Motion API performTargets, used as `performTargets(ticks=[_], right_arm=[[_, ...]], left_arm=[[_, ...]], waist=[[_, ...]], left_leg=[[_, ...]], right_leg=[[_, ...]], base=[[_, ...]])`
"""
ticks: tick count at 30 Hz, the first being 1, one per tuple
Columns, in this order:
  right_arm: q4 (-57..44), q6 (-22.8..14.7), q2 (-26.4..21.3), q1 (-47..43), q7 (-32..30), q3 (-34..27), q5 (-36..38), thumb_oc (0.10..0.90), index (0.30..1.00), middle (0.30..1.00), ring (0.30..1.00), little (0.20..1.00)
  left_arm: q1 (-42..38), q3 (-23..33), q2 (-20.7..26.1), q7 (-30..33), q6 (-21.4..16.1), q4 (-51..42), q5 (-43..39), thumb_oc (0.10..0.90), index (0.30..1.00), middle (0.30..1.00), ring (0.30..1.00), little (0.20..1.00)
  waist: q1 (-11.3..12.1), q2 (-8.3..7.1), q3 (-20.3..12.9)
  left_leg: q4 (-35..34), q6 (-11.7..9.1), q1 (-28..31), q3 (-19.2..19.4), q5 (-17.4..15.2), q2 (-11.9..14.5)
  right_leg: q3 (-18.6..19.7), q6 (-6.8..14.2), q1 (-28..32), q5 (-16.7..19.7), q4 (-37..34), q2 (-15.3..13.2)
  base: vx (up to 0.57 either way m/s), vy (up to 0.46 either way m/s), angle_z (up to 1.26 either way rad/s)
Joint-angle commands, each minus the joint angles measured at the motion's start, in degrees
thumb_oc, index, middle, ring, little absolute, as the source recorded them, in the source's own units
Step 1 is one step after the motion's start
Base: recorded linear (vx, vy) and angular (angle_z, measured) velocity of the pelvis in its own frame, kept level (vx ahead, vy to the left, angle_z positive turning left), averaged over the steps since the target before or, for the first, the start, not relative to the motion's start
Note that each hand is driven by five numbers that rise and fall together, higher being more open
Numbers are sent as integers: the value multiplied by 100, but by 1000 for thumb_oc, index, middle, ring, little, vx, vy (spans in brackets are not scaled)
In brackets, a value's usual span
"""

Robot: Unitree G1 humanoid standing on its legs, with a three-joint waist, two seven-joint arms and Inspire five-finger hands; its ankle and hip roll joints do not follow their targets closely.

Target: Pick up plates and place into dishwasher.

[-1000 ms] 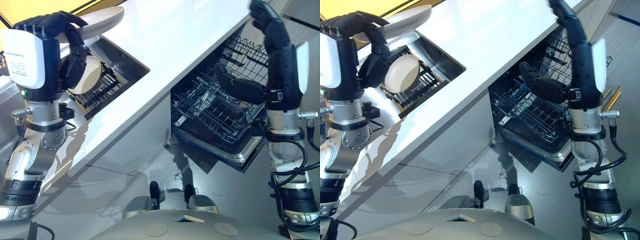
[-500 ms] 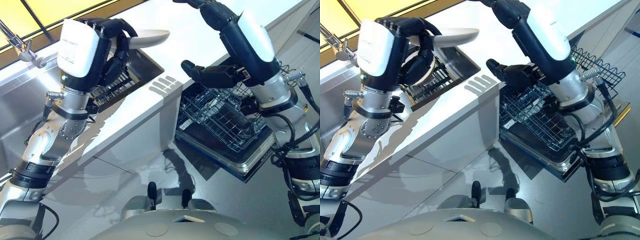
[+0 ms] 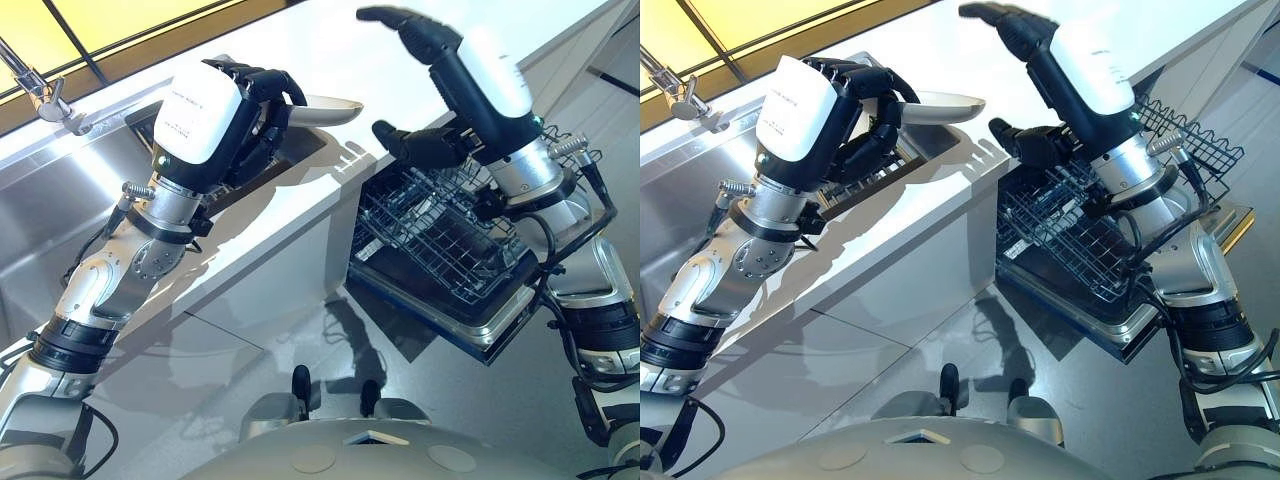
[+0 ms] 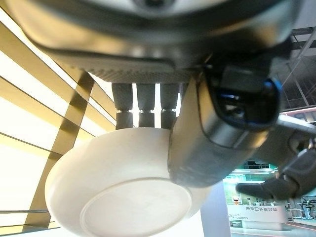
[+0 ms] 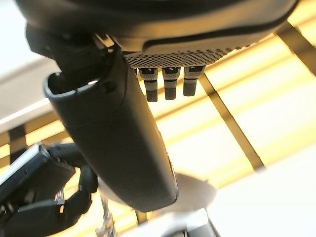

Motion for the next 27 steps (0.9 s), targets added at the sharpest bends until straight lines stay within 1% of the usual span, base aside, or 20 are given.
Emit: performTargets(ticks=[1,4,6,9,12,15,17,22,23,25,27], right_arm=[[-81,150,-254,-317,329,51,805,800,900,900,900,900],[34,194,-267,-353,405,165,855,800,900,900,900,900],[89,295,-234,-470,452,309,919,800,900,900,900,900],[147,348,-141,-557,481,431,901,800,900,900,900,900],[161,397,-57,-629,396,532,890,800,900,900,900,900],[176,338,11,-639,282,547,864,800,900,900,900,900],[180,293,83,-639,141,558,799,800,900,900,900,900],[151,53,281,-652,-558,493,285,800,900,900,900,900],[127,21,292,-643,-673,454,286,800,900,900,900,900],[78,-53,352,-595,-806,369,114,800,900,900,900,900],[29,-50,350,-556,-851,327,87,800,900,900,900,900]], left_arm=[[-839,93,119,410,-168,133,-367,100,300,300,300,200],[-866,35,151,464,-171,191,-414,100,300,300,300,200],[-906,-28,144,484,-139,201,-436,100,300,300,300,200],[-915,-89,95,490,-136,219,-446,100,300,300,300,200],[-932,-177,1,417,-126,240,-513,100,300,300,300,200],[-908,-226,-76,265,-144,238,-643,100,300,300,300,200],[-881,-261,-141,184,-150,247,-648,100,300,300,300,200],[-810,-347,-330,-47,-80,259,-628,100,300,300,300,200],[-788,-362,-354,-67,-57,254,-615,100,300,300,300,200],[-764,-358,-385,-106,-57,271,-616,100,300,300,300,200],[-713,-323,-409,-140,-69,250,-612,100,300,300,300,200]], waist=[[4,-40,-624],[11,-53,-627],[36,-57,-617],[62,-54,-602],[81,-53,-600],[97,-51,-596],[113,-48,-586],[137,-29,-570],[137,-19,-564],[135,-6,-559],[136,3,-553]], left_leg=[[10,-56,373,116,-955,-109],[10,-69,361,112,-949,-98],[10,-74,358,102,-946,-95],[10,-75,358,91,-937,-99],[10,-76,355,78,-935,-103],[10,-74,363,65,-934,-106],[10,-72,372,55,-934,-108],[10,-55,390,13,-939,-127],[10,-52,395,4,-939,-130],[10,-49,397,-9,-936,-132],[10,-42,399,-14,-937,-133]], right_leg=[[-223,-46,-124,-942,645,454],[-256,-45,-132,-928,639,452],[-280,-46,-131,-924,628,446],[-296,-49,-117,-920,610,443],[-306,-47,-97,-908,574,444],[-313,-41,-80,-902,554,441],[-317,-38,-64,-894,533,438],[-294,-27,-30,-856,461,443],[-294,-22,-28,-852,458,444],[-273,-15,-31,-852,465,444],[-263,-15,-31,-856,467,443]], base=[[31,-10,2],[21,-9,1],[10,-3,2],[19,1,4],[16,1,3],[9,-1,1],[16,0,0],[28,0,0],[32,1,0],[15,0,0],[0,0,0]])
